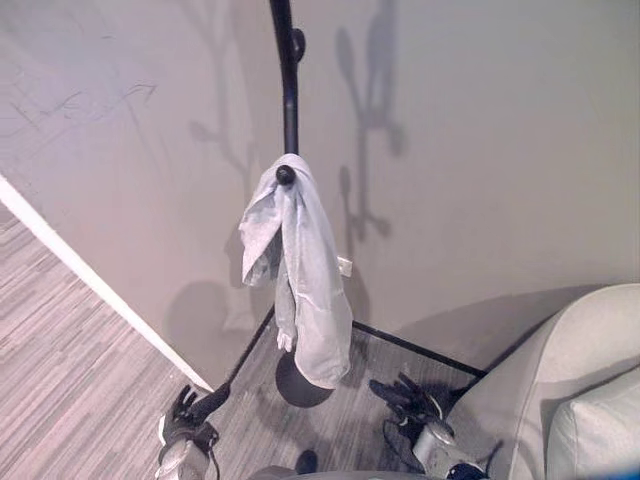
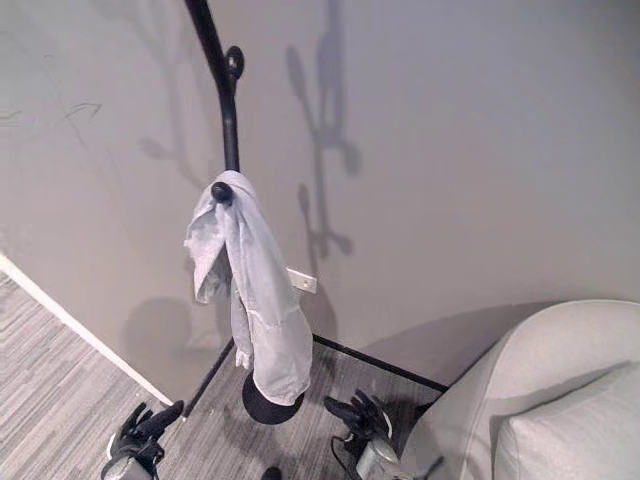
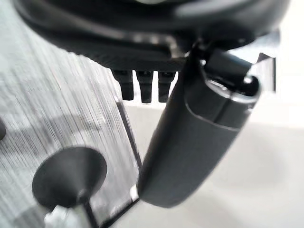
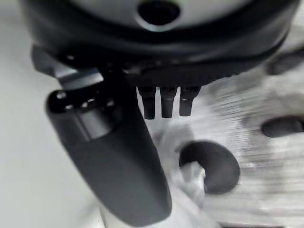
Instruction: Hang the clothes on the sofa on the clothes rack.
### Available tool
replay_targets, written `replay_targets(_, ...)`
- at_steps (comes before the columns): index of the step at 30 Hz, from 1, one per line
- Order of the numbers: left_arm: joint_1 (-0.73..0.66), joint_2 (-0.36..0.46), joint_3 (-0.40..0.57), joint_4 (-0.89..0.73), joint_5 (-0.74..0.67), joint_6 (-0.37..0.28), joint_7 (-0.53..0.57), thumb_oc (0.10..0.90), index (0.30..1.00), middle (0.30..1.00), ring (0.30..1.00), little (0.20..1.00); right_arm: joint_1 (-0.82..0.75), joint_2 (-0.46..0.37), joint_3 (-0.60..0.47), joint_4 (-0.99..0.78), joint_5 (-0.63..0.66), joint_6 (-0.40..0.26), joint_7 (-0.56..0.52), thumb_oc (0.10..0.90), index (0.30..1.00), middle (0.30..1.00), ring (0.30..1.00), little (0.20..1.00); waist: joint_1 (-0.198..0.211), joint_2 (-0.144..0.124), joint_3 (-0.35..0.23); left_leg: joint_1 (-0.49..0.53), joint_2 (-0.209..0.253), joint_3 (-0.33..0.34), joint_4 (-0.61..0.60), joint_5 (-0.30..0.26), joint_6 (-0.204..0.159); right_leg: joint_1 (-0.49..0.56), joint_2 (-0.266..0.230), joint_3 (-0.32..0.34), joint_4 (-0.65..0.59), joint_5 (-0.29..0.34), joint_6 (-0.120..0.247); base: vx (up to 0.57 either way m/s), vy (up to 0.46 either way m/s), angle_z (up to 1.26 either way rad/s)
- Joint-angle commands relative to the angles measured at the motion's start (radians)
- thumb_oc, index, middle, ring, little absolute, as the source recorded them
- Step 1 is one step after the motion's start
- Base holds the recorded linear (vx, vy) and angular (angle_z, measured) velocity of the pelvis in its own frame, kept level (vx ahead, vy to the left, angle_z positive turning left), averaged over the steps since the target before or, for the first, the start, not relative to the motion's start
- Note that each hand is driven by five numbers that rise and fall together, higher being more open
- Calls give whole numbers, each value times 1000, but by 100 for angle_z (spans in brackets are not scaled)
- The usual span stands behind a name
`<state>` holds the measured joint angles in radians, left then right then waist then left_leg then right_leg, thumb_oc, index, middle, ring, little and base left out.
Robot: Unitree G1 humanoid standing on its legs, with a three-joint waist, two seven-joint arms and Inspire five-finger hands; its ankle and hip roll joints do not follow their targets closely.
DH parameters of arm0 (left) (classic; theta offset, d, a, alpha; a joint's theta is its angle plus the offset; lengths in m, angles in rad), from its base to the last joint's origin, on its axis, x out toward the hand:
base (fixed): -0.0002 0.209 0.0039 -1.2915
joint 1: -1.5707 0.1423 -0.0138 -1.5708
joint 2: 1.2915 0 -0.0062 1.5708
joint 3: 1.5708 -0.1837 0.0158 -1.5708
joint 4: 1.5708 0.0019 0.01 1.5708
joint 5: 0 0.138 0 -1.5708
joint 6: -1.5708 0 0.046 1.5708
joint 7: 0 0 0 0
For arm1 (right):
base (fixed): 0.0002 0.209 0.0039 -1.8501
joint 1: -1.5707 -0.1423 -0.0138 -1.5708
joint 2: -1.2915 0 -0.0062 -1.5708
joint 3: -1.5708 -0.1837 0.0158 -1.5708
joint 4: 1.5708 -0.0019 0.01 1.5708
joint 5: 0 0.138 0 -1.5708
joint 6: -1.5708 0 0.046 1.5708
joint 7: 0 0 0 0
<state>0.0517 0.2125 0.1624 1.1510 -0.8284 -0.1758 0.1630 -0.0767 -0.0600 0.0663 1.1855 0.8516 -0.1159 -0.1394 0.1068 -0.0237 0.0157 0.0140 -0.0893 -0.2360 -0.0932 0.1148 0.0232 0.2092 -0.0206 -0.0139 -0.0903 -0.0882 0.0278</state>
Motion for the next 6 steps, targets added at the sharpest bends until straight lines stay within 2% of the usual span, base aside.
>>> replay_targets(1,-74,21,17,98,-59,-35,-54,800,900,900,900,900,-26,4,-20,2,75,-59,25,800,900,900,900,900,28,-6,-37,1,-28,1,6,-121,40,-39,-22,-7,44,12,22,17,4,4)
replay_targets(3,-53,26,51,190,-33,-18,-80,800,900,900,900,900,-18,-8,-73,93,66,-44,27,800,900,900,900,900,32,-7,-43,1,-30,-3,6,-121,40,-38,-23,-12,45,10,20,37,8,9)
replay_targets(4,-37,26,45,272,50,3,-109,800,900,900,900,900,-14,-26,-114,199,33,-20,34,800,900,900,900,900,35,-9,-49,3,-32,-7,6,-123,41,-34,-25,-18,43,8,20,40,7,13)
replay_targets(6,-22,18,13,342,157,23,-128,800,900,900,900,900,-13,-37,-143,285,-8,3,38,800,900,900,900,900,36,-10,-55,-1,-35,-14,6,-122,40,-32,-26,-28,36,11,20,23,11,21)
